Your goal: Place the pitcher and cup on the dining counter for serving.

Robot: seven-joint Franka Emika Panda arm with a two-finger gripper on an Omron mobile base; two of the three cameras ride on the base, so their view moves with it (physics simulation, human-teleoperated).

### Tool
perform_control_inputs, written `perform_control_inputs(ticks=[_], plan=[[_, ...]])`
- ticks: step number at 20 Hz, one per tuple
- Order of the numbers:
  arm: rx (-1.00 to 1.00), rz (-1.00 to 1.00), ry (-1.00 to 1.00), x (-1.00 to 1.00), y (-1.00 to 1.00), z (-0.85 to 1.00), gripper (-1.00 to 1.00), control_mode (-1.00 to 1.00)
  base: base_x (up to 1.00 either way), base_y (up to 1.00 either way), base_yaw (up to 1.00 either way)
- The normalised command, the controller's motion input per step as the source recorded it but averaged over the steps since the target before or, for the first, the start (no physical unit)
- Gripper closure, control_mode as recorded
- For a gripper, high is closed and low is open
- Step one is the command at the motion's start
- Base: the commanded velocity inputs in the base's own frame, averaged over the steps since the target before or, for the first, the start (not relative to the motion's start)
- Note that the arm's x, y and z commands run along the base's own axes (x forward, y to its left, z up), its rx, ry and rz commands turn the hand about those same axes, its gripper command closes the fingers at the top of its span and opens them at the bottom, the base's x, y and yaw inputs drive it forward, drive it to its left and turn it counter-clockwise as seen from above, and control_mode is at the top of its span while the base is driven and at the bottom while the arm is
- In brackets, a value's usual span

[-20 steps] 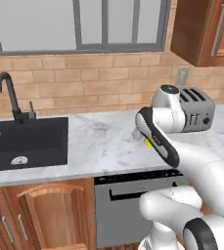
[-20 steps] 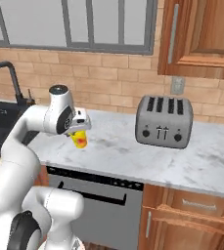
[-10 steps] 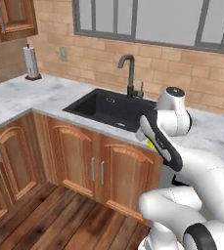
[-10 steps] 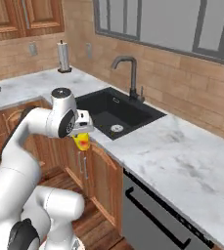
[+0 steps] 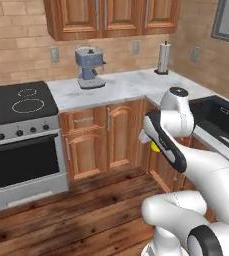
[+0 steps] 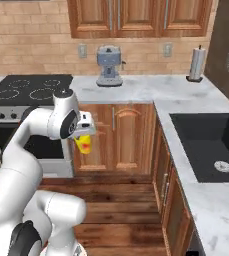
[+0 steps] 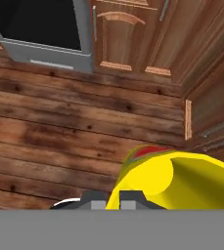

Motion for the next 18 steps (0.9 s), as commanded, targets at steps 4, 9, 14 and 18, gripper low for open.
perform_control_inputs(ticks=[4,9,14,18], plan=[[0.00,0.00,0.00,0.00,0.00,0.00,1.00,1.00,-0.17,0.00,1.00],[0.00,0.00,0.00,0.00,0.00,0.00,1.00,1.00,-0.09,0.00,1.00],[0.00,0.00,0.00,0.00,0.00,0.00,1.00,1.00,-0.09,0.00,1.00],[0.00,0.00,0.00,0.00,0.00,0.00,1.00,1.00,-0.09,0.00,1.00]])
